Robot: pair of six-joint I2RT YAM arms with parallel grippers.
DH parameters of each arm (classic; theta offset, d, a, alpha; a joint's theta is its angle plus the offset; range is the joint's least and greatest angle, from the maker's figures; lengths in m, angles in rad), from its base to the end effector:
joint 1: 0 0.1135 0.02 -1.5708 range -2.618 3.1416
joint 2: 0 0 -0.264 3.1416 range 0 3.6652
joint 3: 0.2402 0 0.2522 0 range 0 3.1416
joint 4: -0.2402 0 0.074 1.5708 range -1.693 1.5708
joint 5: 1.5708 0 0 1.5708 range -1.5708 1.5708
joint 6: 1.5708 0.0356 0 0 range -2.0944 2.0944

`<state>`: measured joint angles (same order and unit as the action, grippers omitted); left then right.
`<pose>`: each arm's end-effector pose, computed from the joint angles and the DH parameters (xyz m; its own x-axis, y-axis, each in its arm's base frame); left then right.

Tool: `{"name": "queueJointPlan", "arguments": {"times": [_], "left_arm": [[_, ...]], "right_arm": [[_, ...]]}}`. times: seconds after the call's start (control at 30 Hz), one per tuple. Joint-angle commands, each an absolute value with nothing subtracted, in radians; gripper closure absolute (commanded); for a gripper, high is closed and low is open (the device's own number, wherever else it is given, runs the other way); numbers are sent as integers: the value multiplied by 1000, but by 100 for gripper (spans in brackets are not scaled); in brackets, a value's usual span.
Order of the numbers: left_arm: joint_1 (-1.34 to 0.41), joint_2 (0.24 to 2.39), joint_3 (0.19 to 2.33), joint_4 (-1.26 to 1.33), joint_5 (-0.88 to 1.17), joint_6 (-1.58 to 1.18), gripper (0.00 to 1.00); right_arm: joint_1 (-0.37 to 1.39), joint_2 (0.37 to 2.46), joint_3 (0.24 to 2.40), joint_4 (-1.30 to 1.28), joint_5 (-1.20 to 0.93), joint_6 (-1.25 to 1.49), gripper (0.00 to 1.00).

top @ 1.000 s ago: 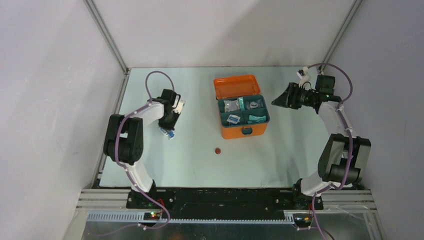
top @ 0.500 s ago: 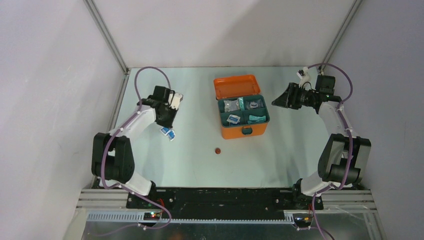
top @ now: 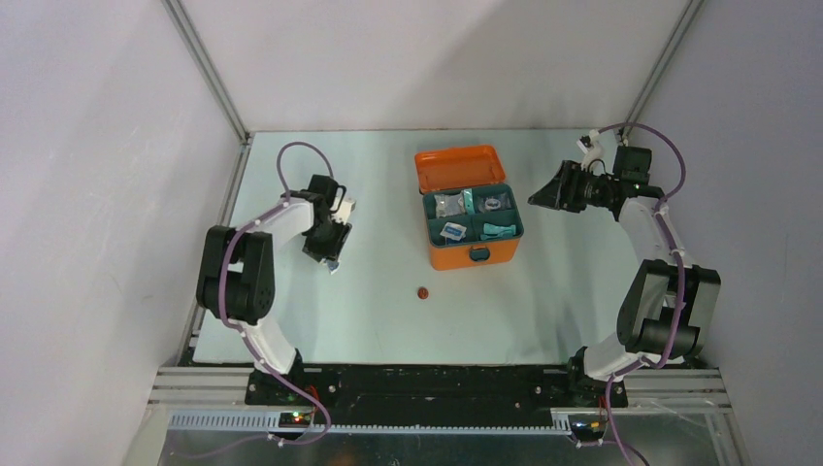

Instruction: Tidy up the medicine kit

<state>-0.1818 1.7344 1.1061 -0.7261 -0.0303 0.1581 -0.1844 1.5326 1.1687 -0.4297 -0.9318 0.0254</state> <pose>0.3149 -0.0568 0.1715 -0.9212 0.3294 -0.2074 0.3234 0.9442 0.0630 0.3267 -0.0319 0.2783 -0.7118 0.1482 -0.6865 -0.4261 0.6860 0.5899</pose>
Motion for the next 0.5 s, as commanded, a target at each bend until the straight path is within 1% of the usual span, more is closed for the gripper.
{"name": "queueJointPlan", "arguments": {"times": [0.0,0.03,0.1,0.17,0.2,0.4,0.43,0.47], "left_arm": [[-172,1764,1157,-736,-34,146,53],[-170,1779,1160,-737,-34,143,54],[-167,1803,1166,-740,-29,141,58],[-163,1819,1178,-747,-26,135,64],[-161,1822,1182,-750,-23,134,69],[-155,1833,1188,-782,-10,134,83],[-154,1829,1186,-785,-9,138,88],[-153,1816,1178,-788,16,139,90]], "right_arm": [[-192,1518,1170,-421,-937,10,40],[-192,1521,1170,-420,-937,12,40],[-192,1521,1169,-420,-938,13,40],[-192,1519,1169,-420,-938,12,40],[-192,1519,1170,-422,-939,12,40],[-193,1514,1170,-424,-938,11,40],[-193,1512,1169,-424,-938,11,40],[-193,1510,1169,-423,-938,11,40]]}}
